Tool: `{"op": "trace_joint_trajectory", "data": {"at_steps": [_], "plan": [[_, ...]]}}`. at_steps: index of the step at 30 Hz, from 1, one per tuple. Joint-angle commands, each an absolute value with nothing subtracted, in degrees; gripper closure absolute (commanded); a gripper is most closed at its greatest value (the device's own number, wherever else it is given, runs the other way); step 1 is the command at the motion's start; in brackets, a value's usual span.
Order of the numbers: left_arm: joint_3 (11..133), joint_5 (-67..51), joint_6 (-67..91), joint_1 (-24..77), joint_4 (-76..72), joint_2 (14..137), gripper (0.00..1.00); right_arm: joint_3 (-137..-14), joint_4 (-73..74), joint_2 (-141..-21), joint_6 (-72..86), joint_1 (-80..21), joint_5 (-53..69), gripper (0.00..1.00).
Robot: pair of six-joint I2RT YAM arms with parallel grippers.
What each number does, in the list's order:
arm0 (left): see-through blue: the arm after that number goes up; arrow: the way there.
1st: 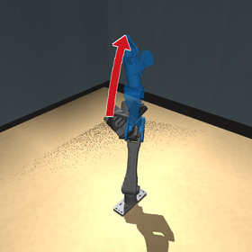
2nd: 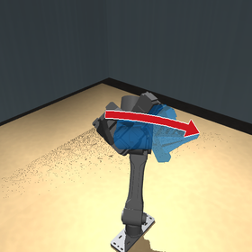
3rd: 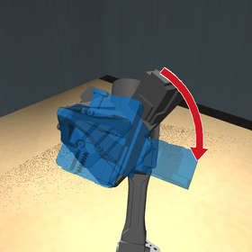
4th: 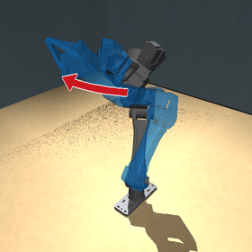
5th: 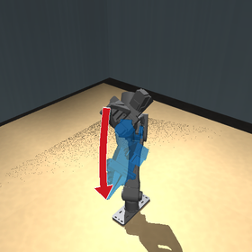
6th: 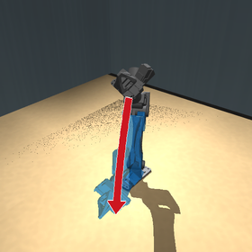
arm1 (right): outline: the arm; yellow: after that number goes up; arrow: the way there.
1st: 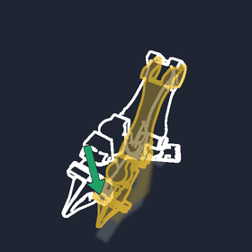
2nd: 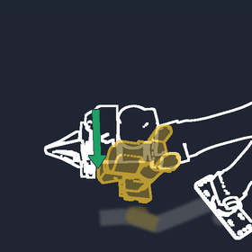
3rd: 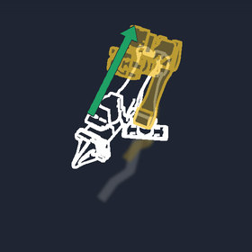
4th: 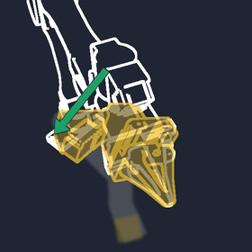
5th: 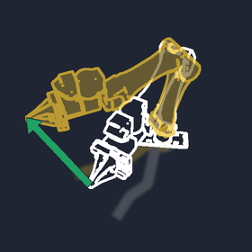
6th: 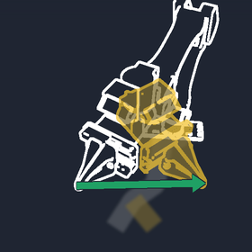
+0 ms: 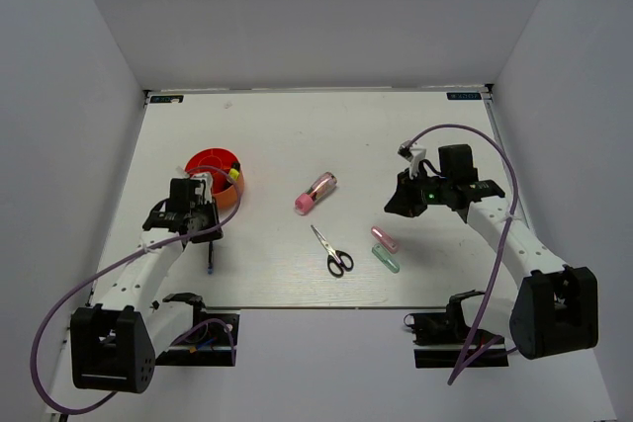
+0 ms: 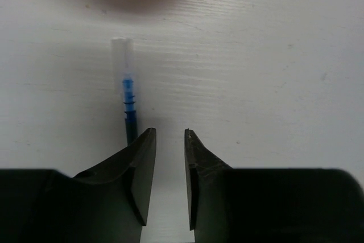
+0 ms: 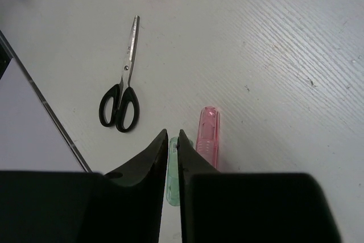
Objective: Sort the stationery into containers
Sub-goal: Pick up the pen from the center of the board.
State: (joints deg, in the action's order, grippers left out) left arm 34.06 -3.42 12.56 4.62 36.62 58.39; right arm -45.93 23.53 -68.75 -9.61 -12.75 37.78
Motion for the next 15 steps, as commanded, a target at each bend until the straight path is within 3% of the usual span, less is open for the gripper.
{"op": "trace_joint_trajectory", "data": {"at_steps": [1, 15], "plan": [[32.9, 1.6, 10.1, 4.9, 34.5, 57.2, 0.61, -46.0, 22.1, -67.4, -9.8, -12.4, 39.2, 0.85], [27.3, 5.4, 7.0, 4.8, 23.0, 57.4, 0.60, -45.7, 22.2, -67.5, -9.5, -12.2, 40.5, 0.85]]}}
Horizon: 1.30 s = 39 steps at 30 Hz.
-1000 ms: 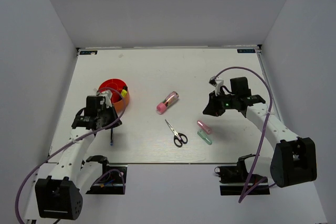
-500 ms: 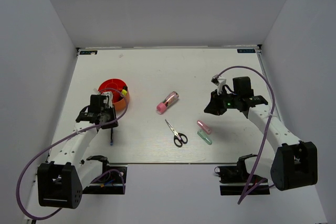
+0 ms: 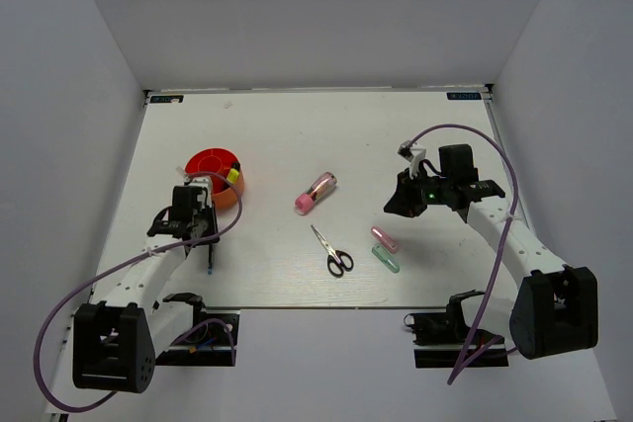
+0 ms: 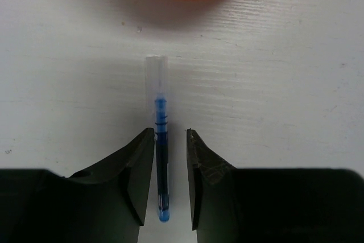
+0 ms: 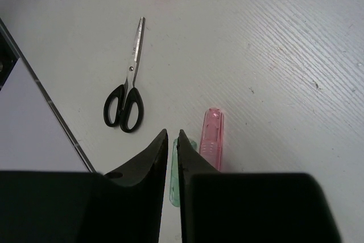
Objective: Sort the stationery into containers
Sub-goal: Pick up the pen from the center of the board.
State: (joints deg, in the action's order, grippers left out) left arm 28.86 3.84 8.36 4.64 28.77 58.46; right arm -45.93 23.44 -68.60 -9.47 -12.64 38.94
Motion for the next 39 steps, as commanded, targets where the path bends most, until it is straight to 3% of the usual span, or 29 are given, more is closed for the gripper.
{"op": "trace_joint_trajectory", "data": {"at_steps": [1, 39], "plan": [[27.1, 5.7, 6.9, 4.8, 22.6, 57.7, 0.60, -45.9, 22.2, -67.4, -9.3, -12.0, 40.4, 0.85], [25.4, 10.8, 8.5, 6.3, 15.7, 67.6, 0.60, -46.0, 22.0, -67.9, -8.8, -11.2, 41.5, 0.85]]}}
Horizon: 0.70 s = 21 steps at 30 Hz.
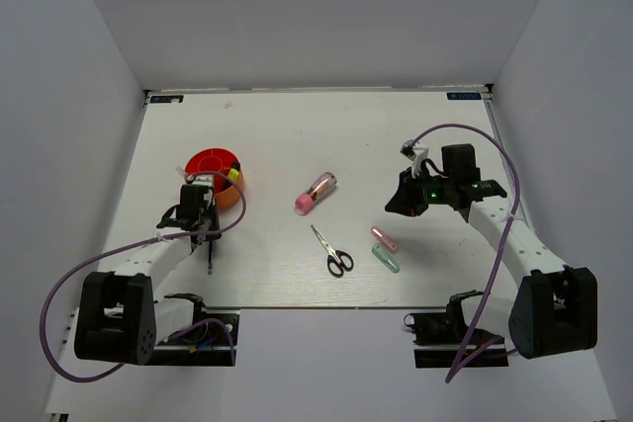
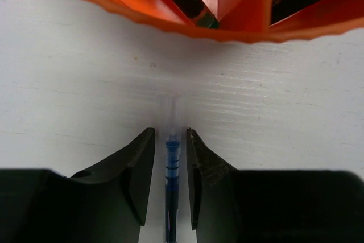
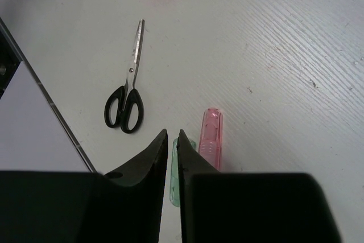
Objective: Sort the stationery into containers
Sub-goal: Pick up the pen from the center of the board.
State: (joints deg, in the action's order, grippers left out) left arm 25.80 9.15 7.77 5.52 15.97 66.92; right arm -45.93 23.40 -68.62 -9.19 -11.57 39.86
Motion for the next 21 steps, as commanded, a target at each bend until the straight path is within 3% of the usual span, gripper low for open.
{"op": "trace_joint_trajectory", "data": {"at_steps": [1, 5, 17, 21], "plan": [[25.4, 11.2, 8.5, 6.7, 15.8, 67.9, 0.61, -45.8, 22.1, -67.9, -8.9, -11.2, 41.5, 0.85], [25.0, 15.2, 8.4, 8.6, 16.1, 68.7, 0.62, -46.1, 22.1, -67.8, -8.8, -11.0, 41.9, 0.85], [25.8, 15.7, 10.3, 10.2, 18.5, 65.9, 0.95, -45.9, 22.1, -66.9, -8.4, -10.6, 42.9, 0.85], [27.1, 13.6, 12.2, 10.2, 20.6, 63.3, 0.99, -45.9, 22.1, -66.8, -8.3, -10.6, 43.2, 0.85]]}}
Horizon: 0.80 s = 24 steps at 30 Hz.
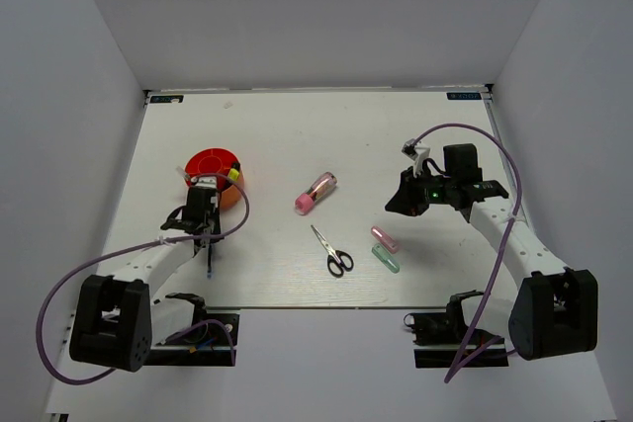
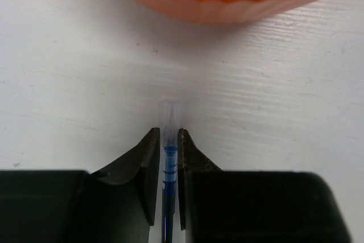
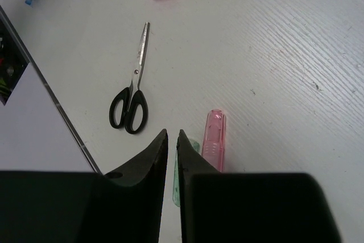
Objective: Sort the stationery into containers
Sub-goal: Pick up the pen from the center of the board.
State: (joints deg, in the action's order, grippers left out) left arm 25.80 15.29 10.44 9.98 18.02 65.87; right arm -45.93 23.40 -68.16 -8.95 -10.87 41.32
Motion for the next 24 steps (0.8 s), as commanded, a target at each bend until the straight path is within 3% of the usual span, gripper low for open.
{"op": "trace_joint_trajectory", "data": {"at_steps": [1, 15, 24], "plan": [[27.5, 12.8, 12.7, 10.0, 20.8, 61.6, 0.99, -45.9, 22.1, -66.9, -8.3, -10.5, 43.1, 0.85], [34.1, 6.2, 18.4, 10.1, 26.8, 46.0, 0.99, -45.8, 22.0, -67.5, -8.1, -10.7, 43.2, 0.85], [44.7, 9.0, 18.8, 10.2, 21.8, 47.2, 0.99, -45.6, 21.9, -68.1, -8.3, -10.5, 43.2, 0.85]]}}
